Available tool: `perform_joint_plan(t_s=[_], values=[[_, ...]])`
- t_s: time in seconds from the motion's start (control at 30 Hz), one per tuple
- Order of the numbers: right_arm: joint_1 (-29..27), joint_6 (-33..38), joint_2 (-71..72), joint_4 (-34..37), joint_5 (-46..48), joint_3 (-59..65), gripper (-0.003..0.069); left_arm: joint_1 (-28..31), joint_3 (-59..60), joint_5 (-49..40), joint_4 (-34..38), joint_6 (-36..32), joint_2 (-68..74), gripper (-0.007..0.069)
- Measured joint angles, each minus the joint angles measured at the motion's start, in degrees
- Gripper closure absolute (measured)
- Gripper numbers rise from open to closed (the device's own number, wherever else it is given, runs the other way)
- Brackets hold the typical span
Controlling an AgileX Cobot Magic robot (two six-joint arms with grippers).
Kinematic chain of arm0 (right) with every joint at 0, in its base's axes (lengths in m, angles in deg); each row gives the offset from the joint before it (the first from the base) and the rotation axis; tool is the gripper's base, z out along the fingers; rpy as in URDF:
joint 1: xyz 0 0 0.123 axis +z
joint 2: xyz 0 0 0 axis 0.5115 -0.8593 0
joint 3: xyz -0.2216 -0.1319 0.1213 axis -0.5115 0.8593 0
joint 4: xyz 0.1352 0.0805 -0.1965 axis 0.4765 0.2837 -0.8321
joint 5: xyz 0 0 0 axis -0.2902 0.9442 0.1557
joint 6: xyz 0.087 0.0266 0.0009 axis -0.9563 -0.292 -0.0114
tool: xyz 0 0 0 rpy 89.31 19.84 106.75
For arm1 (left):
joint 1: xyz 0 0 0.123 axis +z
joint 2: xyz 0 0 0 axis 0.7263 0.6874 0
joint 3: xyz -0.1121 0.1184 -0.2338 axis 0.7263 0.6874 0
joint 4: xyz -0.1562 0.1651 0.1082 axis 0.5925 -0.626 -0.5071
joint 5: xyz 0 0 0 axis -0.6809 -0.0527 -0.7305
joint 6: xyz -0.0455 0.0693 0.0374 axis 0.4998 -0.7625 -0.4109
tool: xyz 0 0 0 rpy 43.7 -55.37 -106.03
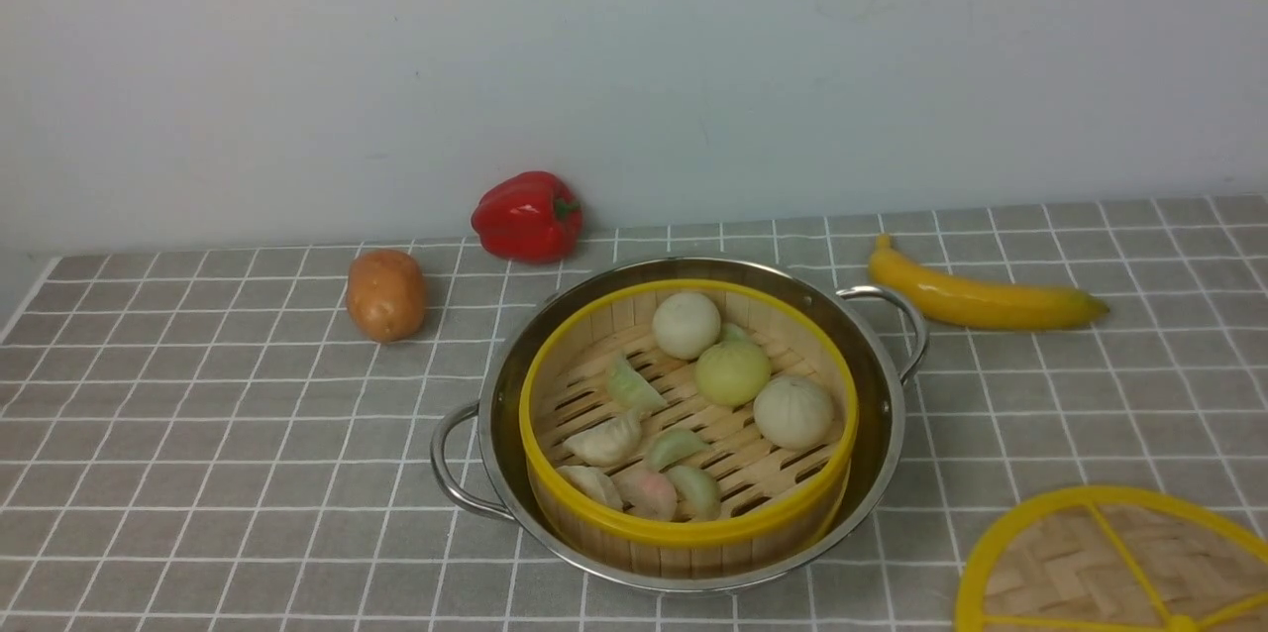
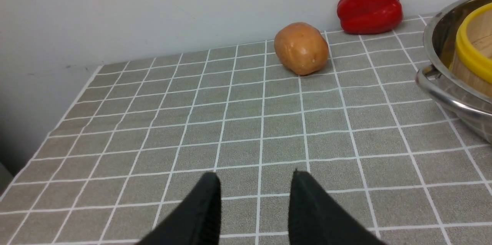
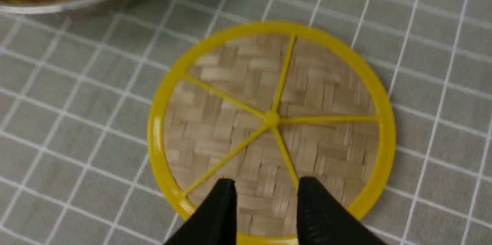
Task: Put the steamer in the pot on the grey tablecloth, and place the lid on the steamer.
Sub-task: 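Move the gripper down to the bamboo steamer lid and grasp its center knob, then place the bamboo steamer lid onto the steamer basket in the pot with the right gripper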
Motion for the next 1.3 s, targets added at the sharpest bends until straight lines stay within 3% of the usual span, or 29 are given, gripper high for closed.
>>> perform_joint_plan(t_s=[0.13,0.33,0.77,0.87,0.97,1.0,1.2,1.3], values=[[5.70,1.64,-16.72,-1.96,-4.45,-0.07,0.0405,0.00,0.00,0.00,0.00,0.00,0.00,0.0382],[11.08,-4.39,-28.76,-7.73,-10.65,-0.07,0.0353,0.00,0.00,0.00,0.00,-0.02,0.00,0.0382],[13.07,-5.41,-39.55,-10.31,-18.54,-0.07,0.0333,0.00,0.00,0.00,0.00,-0.02,0.00,0.0382],[13.07,-5.57,-41.51,-10.99,-19.25,-0.13,0.0356,0.00,0.00,0.00,0.00,-0.02,0.00,0.0382],[13.07,-6.30,-42.54,-12.21,-18.41,-0.31,0.0450,0.00,0.00,0.00,0.00,-0.02,0.00,0.0382],[13.07,-7.08,-42.54,-12.54,-17.65,-0.51,0.0518,0.00,0.00,0.00,0.00,-0.02,0.00,0.0382],[13.07,-7.79,-40.15,-13.74,-10.79,-3.24,0.0512,0.00,0.00,0.00,0.00,-0.02,0.00,0.0382],[13.07,-5.89,-36.14,-13.22,-6.15,-10.47,0.0512,0.00,0.00,0.00,0.00,-0.02,0.00,0.0382]])
